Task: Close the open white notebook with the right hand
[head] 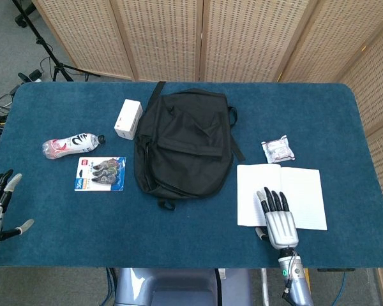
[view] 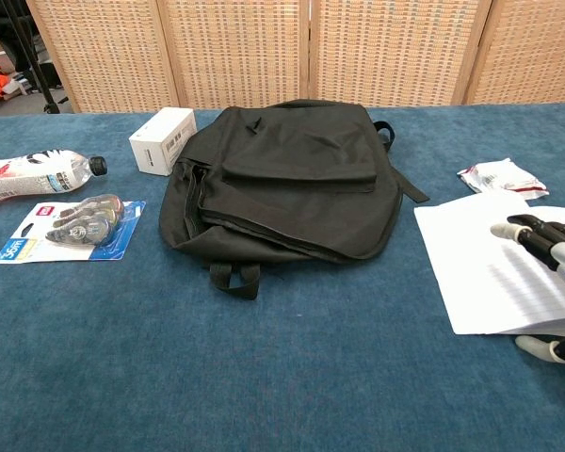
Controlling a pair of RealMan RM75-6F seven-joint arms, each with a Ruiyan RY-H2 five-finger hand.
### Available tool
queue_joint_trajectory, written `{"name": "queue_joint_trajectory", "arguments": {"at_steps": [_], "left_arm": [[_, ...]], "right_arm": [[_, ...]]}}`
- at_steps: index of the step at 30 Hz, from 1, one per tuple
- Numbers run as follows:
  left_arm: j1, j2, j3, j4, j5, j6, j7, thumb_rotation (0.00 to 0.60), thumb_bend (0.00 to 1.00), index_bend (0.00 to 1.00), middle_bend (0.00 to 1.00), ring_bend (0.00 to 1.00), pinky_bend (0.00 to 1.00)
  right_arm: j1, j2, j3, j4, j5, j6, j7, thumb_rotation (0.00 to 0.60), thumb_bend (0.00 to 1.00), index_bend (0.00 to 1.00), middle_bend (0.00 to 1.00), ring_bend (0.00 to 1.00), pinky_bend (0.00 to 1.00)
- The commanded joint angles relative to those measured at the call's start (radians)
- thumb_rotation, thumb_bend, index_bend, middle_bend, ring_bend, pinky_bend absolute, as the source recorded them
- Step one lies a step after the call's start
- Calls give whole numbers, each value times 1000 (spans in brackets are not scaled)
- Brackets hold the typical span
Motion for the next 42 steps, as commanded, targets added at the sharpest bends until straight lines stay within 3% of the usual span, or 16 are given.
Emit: {"name": "queue_joint_trajectory", "arguments": {"at_steps": [1,20,34,42], "left_arm": [[0,1,0,-1,0,0,0,554,67,0,0,0,0],[1,1,3,-4,4,0,1,552,67,0,0,0,0],[1,1,4,-5,8,3,-1,553,67,0,0,0,0],[2,0,5,-5,12,5,2,552,67,0,0,0,0]], "right_arm": [[2,-1,0,2,5,-2,0,600,260,0,0,0,0],[20,-14,5,37,30,-5,9,600,260,0,0,0,0],[17,-20,0,47,31,11,38,600,553,0,0,0,0],[10,-14,-1,39,35,19,69,600,569,0,0,0,0]]}}
